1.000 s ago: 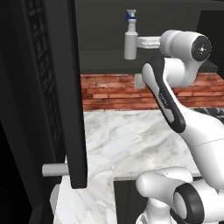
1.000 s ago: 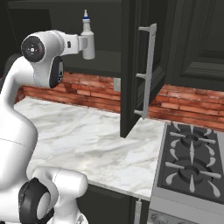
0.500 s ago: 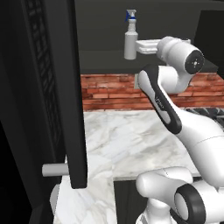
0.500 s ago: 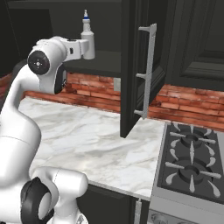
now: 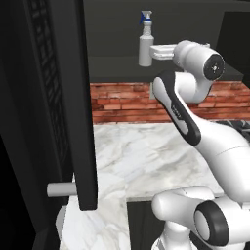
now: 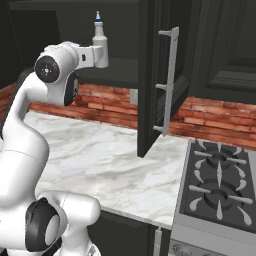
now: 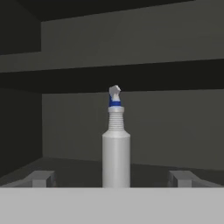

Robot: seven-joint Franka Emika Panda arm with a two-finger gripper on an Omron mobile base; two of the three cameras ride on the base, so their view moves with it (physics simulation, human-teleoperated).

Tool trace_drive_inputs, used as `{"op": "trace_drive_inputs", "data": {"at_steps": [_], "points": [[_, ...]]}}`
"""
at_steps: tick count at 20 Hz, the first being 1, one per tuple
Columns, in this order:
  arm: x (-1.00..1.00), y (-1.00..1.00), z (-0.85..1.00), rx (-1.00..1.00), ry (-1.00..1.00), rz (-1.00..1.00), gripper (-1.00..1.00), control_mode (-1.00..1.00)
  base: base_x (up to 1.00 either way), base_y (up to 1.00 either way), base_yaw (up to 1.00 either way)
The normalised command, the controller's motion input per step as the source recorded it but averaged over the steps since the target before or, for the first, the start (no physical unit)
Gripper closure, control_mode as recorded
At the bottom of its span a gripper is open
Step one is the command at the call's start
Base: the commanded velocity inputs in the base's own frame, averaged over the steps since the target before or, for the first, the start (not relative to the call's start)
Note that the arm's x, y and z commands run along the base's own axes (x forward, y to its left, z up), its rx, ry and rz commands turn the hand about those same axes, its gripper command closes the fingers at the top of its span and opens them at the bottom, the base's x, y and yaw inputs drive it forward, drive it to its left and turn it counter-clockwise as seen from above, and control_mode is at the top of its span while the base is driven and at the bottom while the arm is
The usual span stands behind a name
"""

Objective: Move the cutting board and knife to the sink. Then move spray from the cabinet to the counter.

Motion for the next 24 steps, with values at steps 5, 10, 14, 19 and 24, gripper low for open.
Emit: {"op": "trace_drive_inputs", "data": {"at_steps": [5,10,14,19,24], "points": [[0.06,0.00,0.00,0.00,0.05,0.00,-1.00,-1.00,0.00,0.00,0.00],[0.12,0.00,0.00,0.00,0.00,0.00,-1.00,-1.00,0.00,0.00,0.00],[0.19,0.00,0.00,0.00,0.00,0.00,-1.00,-1.00,0.00,0.00,0.00],[0.16,0.00,0.00,0.00,0.00,0.00,-1.00,-1.00,0.00,0.00,0.00],[0.16,0.00,0.00,0.00,0.00,0.00,-1.00,-1.00,0.00,0.00,0.00]]}}
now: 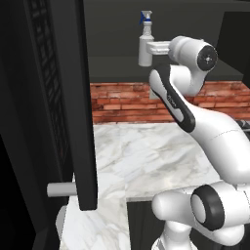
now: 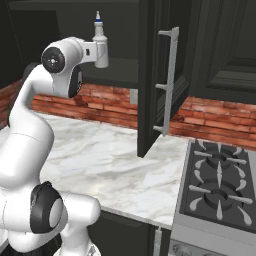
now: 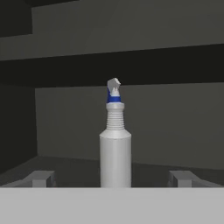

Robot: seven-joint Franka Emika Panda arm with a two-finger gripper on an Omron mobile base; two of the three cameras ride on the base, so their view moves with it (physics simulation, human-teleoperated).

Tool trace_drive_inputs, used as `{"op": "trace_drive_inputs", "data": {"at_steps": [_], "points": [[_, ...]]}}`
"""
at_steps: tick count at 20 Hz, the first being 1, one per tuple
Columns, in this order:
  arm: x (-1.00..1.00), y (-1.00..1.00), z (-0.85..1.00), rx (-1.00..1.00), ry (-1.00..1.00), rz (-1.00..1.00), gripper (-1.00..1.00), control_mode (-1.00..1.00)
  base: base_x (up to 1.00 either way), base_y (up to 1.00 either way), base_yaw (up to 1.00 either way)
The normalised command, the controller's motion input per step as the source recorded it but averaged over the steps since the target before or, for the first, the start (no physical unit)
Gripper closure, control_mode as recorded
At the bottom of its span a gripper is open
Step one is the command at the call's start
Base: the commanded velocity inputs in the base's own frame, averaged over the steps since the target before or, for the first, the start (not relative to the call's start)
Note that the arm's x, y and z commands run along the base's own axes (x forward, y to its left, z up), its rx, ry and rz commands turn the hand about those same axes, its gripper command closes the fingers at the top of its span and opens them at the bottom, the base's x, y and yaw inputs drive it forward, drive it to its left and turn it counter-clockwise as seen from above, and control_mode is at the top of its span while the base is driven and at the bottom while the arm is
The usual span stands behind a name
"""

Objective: Move the cutting board and knife to the sink. Then move spray from the cabinet to the counter.

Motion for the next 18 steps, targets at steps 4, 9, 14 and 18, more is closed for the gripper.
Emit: {"op": "trace_drive_inputs", "data": {"at_steps": [4,9,14,18], "points": [[0.15,0.00,0.00,0.00,0.00,0.00,-1.00,-1.00,0.00,0.00,0.00],[0.15,0.00,0.00,0.00,0.00,0.00,-1.00,-1.00,0.00,0.00,0.00],[0.16,0.00,0.00,0.00,0.00,0.00,-1.00,-1.00,0.00,0.00,0.00],[0.19,0.00,0.00,0.00,0.00,0.00,-1.00,-1.00,0.00,0.00,0.00]]}}
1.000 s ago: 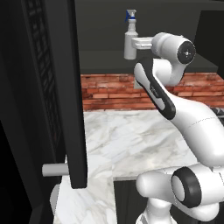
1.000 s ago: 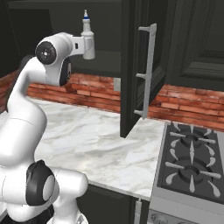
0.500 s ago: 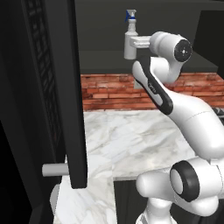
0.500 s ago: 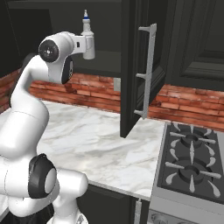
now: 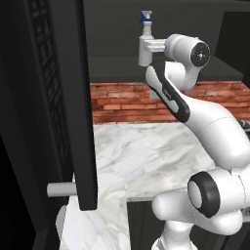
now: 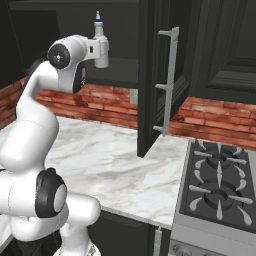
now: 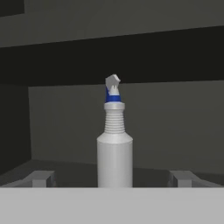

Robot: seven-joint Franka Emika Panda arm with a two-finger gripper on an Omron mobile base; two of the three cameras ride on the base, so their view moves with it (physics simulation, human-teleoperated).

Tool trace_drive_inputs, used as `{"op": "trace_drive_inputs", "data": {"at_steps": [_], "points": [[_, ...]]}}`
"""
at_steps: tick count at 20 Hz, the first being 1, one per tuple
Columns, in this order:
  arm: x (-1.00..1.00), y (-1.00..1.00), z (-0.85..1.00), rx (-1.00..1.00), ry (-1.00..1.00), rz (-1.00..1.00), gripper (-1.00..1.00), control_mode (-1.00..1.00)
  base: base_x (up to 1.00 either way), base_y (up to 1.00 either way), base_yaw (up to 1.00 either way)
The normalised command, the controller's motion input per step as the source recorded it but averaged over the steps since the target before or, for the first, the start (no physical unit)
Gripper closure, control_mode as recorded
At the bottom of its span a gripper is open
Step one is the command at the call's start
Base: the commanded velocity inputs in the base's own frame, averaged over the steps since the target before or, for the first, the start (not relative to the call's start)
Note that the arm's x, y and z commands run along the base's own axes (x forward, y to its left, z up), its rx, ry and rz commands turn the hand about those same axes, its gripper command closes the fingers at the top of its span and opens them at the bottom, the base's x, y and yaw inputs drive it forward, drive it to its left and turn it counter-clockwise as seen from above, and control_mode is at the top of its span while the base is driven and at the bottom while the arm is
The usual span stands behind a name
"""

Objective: Move the cutting board and knife to the sink. Then move spray from the cabinet to the counter.

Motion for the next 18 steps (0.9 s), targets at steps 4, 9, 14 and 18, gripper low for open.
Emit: {"op": "trace_drive_inputs", "data": {"at_steps": [4,9,14,18], "points": [[0.16,0.00,0.00,0.00,0.00,0.00,-1.00,-1.00,0.00,0.00,0.00],[0.17,0.00,0.00,0.00,0.00,0.00,-1.00,-1.00,0.00,0.00,0.00],[0.17,0.00,0.00,0.00,0.00,0.00,-1.00,-1.00,0.00,0.00,0.00],[0.14,0.00,0.00,0.00,0.00,0.00,-1.00,-1.00,0.00,0.00,0.00]]}}
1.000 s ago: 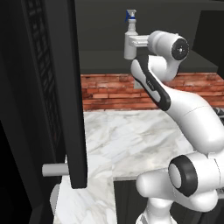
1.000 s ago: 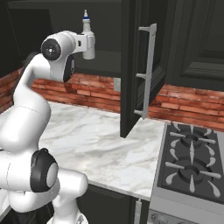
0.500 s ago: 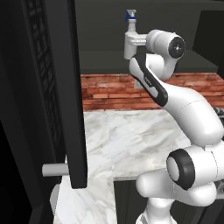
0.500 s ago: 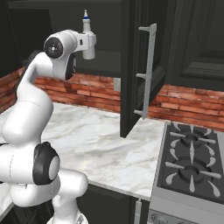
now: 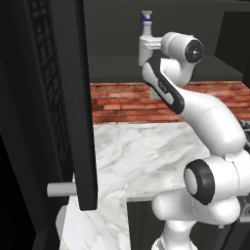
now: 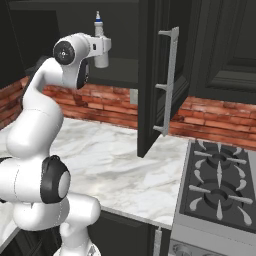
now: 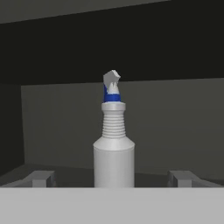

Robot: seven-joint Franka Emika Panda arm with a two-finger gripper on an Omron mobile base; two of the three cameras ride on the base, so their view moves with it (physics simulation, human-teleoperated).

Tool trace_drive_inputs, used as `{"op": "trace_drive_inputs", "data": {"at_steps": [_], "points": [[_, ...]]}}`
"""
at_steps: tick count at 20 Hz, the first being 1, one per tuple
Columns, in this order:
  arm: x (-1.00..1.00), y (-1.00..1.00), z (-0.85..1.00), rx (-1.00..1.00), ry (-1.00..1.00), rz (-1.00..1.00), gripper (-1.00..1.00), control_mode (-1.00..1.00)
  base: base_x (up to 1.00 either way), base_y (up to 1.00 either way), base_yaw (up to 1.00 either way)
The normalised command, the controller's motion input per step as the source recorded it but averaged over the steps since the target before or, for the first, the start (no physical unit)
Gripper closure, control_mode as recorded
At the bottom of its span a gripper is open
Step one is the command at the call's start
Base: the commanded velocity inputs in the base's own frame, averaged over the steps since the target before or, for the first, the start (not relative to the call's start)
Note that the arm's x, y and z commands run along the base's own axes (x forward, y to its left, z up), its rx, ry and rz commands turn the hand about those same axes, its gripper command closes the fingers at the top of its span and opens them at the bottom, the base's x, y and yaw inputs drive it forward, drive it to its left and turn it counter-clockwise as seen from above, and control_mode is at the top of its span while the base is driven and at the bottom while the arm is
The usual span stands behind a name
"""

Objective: Move the cutting board and knife to the sink. Then move spray from the cabinet to the counter.

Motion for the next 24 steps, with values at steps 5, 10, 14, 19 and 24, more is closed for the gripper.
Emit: {"op": "trace_drive_inputs", "data": {"at_steps": [5,10,14,19,24], "points": [[0.13,0.00,0.00,0.00,0.00,0.00,-1.00,-1.00,0.00,0.00,0.00],[0.15,0.00,0.00,0.00,0.00,0.00,-1.00,-1.00,0.00,0.00,0.00],[0.14,0.00,0.00,0.00,0.00,0.00,-1.00,-1.00,0.00,0.00,0.00],[0.12,0.00,0.00,0.00,0.00,0.00,-1.00,-1.00,0.00,0.00,0.00],[0.12,0.00,0.00,0.00,0.00,0.00,-1.00,-1.00,0.00,0.00,0.00]]}}
